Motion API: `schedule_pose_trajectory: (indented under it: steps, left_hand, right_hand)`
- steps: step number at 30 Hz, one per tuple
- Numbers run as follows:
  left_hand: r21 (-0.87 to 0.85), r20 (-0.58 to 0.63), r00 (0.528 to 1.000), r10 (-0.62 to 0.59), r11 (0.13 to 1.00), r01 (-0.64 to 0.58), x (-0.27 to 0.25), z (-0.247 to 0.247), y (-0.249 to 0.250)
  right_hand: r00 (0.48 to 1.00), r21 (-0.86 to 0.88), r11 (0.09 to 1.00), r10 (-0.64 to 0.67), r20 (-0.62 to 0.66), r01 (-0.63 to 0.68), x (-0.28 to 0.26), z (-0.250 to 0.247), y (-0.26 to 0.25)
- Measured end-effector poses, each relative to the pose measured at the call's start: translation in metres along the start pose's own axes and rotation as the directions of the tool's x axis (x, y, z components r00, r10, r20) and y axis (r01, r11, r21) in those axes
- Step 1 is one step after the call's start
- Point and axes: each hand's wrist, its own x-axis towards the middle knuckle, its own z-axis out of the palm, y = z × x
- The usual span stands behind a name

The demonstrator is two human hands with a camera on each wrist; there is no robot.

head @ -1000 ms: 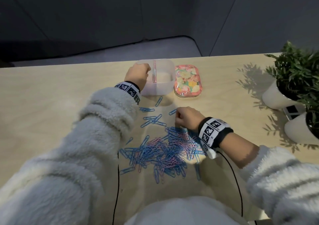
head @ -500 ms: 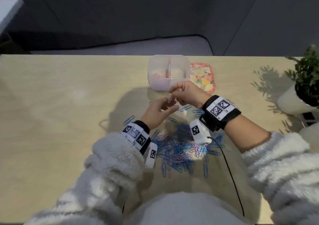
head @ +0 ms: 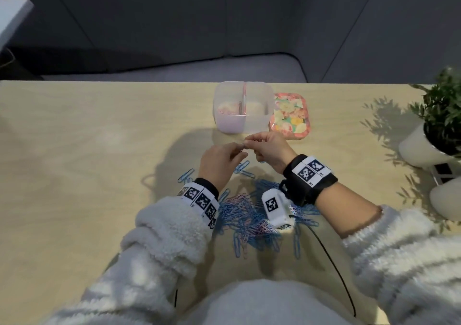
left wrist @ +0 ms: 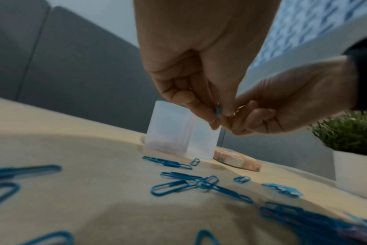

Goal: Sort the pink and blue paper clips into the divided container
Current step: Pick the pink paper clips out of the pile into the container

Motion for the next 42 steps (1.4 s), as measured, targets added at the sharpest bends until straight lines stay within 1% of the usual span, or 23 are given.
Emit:
schedule_pose_trajectory:
  steps: [2, 4, 6, 8, 10, 12, 13, 15, 17, 18, 20, 22, 23, 24, 25, 27, 28, 30, 32, 36, 38, 40, 42]
  left_hand:
    - [0.204, 0.064, 0.994, 0.089, 0.974, -0.101, -0.001, 0.001, 0.0]
    - [0.259, 0.126, 0.984, 0.125, 0.954, -0.154, -0.006, 0.002, -0.005]
    - [0.25, 0.164, 0.982, 0.09, 0.959, -0.13, -0.011, 0.003, -0.013]
    - [0.281, 0.218, 0.975, 0.033, 0.955, -0.096, -0.015, 0.003, -0.021]
    - [0.311, 0.239, 0.971, 0.021, 0.945, -0.097, -0.02, 0.001, -0.028]
    - [0.289, 0.198, 0.978, 0.067, 0.949, -0.123, -0.024, -0.002, -0.033]
    - [0.278, 0.167, 0.983, 0.082, 0.952, -0.127, -0.027, -0.005, -0.035]
    - [0.269, 0.135, 0.989, 0.061, 0.958, -0.096, -0.034, -0.011, -0.041]
    - [0.264, 0.16, 0.987, 0.001, 0.963, -0.044, -0.044, -0.018, -0.05]
    - [0.263, 0.184, 0.982, -0.03, 0.965, -0.02, -0.05, -0.022, -0.055]
    - [0.251, 0.217, 0.973, -0.078, 0.968, 0.021, -0.066, -0.03, -0.065]
    - [0.222, 0.214, 0.968, -0.128, 0.972, 0.079, -0.085, -0.037, -0.075]
    - [0.2, 0.207, 0.967, -0.15, 0.974, 0.108, -0.094, -0.04, -0.079]
    - [0.178, 0.205, 0.964, -0.168, 0.975, 0.132, -0.102, -0.042, -0.082]
    - [0.158, 0.213, 0.961, -0.179, 0.976, 0.147, -0.109, -0.043, -0.084]
    - [0.138, 0.26, 0.951, -0.168, 0.981, 0.135, -0.121, -0.041, -0.082]
    - [0.131, 0.282, 0.947, -0.152, 0.984, 0.119, -0.125, -0.039, -0.081]
    - [0.137, 0.29, 0.947, -0.14, 0.985, 0.104, -0.13, -0.033, -0.078]
    - [0.156, 0.253, 0.956, -0.152, 0.981, 0.115, -0.13, -0.031, -0.076]
    - [0.183, 0.159, 0.962, -0.223, 0.964, 0.194, -0.126, -0.037, -0.08]
    - [0.218, 0.103, 0.966, -0.236, 0.953, 0.21, -0.125, -0.041, -0.084]
    - [0.305, 0.041, 0.981, -0.187, 0.938, 0.166, -0.126, -0.042, -0.084]
    - [0.34, 0.032, 0.99, -0.141, 0.933, 0.122, -0.128, -0.039, -0.077]
  right_hand:
    - [0.999, 0.064, 0.998, 0.015, -0.047, -0.012, 0.003, 0.005, -0.005]
    - [0.987, 0.017, 0.998, -0.053, -0.151, 0.056, 0.014, 0.008, -0.02]
    - [0.959, -0.104, 0.981, -0.183, -0.216, 0.164, 0.029, 0.01, -0.042]
    - [0.936, -0.277, 0.937, -0.277, -0.217, 0.213, 0.047, 0.015, -0.062]
    - [0.929, -0.454, 0.862, -0.33, -0.164, 0.226, 0.062, 0.024, -0.077]
    - [0.927, -0.606, 0.762, -0.361, -0.105, 0.229, 0.072, 0.033, -0.084]
    - [0.934, -0.653, 0.723, -0.352, -0.068, 0.225, 0.076, 0.037, -0.085]
    - [0.958, -0.712, 0.668, -0.287, 0.024, 0.218, 0.078, 0.045, -0.084]
    - [0.971, -0.764, 0.61, -0.219, 0.095, 0.212, 0.081, 0.048, -0.079]
    - [0.969, -0.784, 0.579, -0.218, 0.116, 0.224, 0.079, 0.048, -0.077]
    - [0.94, -0.781, 0.549, -0.31, 0.143, 0.3, 0.063, 0.048, -0.071]
    - [0.875, -0.731, 0.536, -0.45, 0.177, 0.423, 0.036, 0.049, -0.057]
    - [0.859, -0.711, 0.524, -0.458, 0.228, 0.469, 0.018, 0.049, -0.045]
    - [0.857, -0.7, 0.509, -0.405, 0.318, 0.501, 0.001, 0.05, -0.032]
    - [0.85, -0.702, 0.479, -0.307, 0.429, 0.527, -0.015, 0.049, -0.016]
    - [0.804, -0.732, 0.36, -0.101, 0.586, 0.579, -0.038, 0.049, 0.017]
    - [0.778, -0.737, 0.291, -0.047, 0.626, 0.611, -0.047, 0.049, 0.031]
    - [0.727, -0.71, 0.194, -0.023, 0.686, 0.676, -0.061, 0.049, 0.052]
    - [0.704, -0.692, 0.15, -0.047, 0.708, 0.706, -0.068, 0.045, 0.062]
    - [0.75, -0.741, 0.123, -0.152, 0.643, 0.66, -0.07, 0.019, 0.073]
    - [0.77, -0.761, 0.133, -0.187, 0.61, 0.635, -0.07, 0.004, 0.079]
    - [0.795, -0.788, 0.139, -0.209, 0.569, 0.6, -0.069, -0.003, 0.077]
    - [0.797, -0.798, 0.12, -0.246, 0.552, 0.59, -0.065, 0.001, 0.07]
